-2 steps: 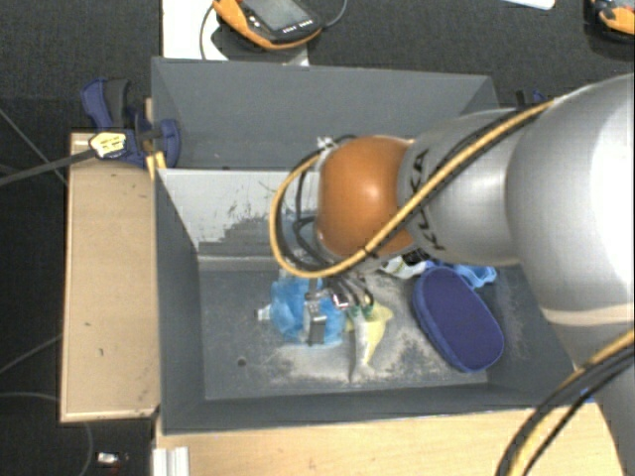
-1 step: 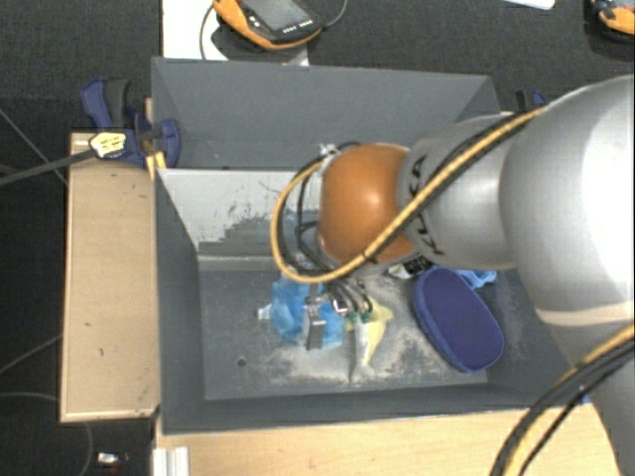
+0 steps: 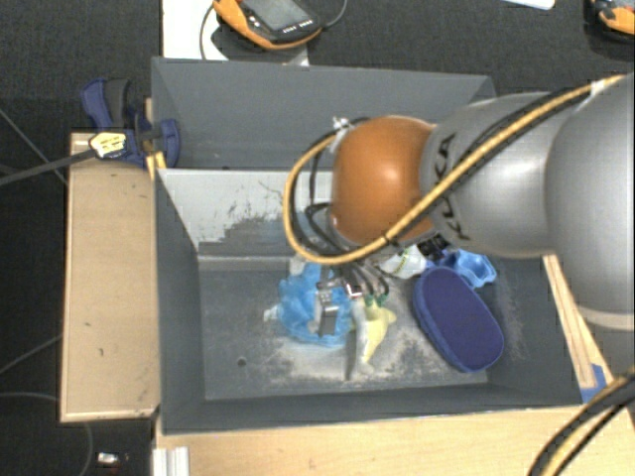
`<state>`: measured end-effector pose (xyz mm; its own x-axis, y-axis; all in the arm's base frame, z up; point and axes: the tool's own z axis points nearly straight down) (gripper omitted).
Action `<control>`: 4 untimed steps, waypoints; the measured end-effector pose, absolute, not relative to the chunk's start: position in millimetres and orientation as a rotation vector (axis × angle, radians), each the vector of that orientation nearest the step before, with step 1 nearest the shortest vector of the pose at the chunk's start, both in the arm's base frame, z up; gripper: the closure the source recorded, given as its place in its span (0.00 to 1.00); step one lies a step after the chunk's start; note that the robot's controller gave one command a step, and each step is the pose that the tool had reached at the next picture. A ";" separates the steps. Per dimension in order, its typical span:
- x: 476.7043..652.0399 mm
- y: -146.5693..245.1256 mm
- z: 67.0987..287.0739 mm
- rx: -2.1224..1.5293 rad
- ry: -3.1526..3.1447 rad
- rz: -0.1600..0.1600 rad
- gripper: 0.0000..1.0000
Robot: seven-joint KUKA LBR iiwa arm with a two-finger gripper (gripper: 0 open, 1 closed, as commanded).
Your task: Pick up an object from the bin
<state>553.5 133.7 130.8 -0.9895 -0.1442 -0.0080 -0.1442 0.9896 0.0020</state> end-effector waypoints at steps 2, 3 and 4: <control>548.4 124.4 157.0 -0.177 3.120 0.007 0.00; 543.3 121.3 116.0 -0.507 3.081 0.002 0.00; 540.8 140.8 69.9 -0.778 3.029 0.003 0.00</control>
Offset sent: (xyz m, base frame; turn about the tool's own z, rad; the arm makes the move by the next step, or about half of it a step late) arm -0.0118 -0.0130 -0.0303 0.0469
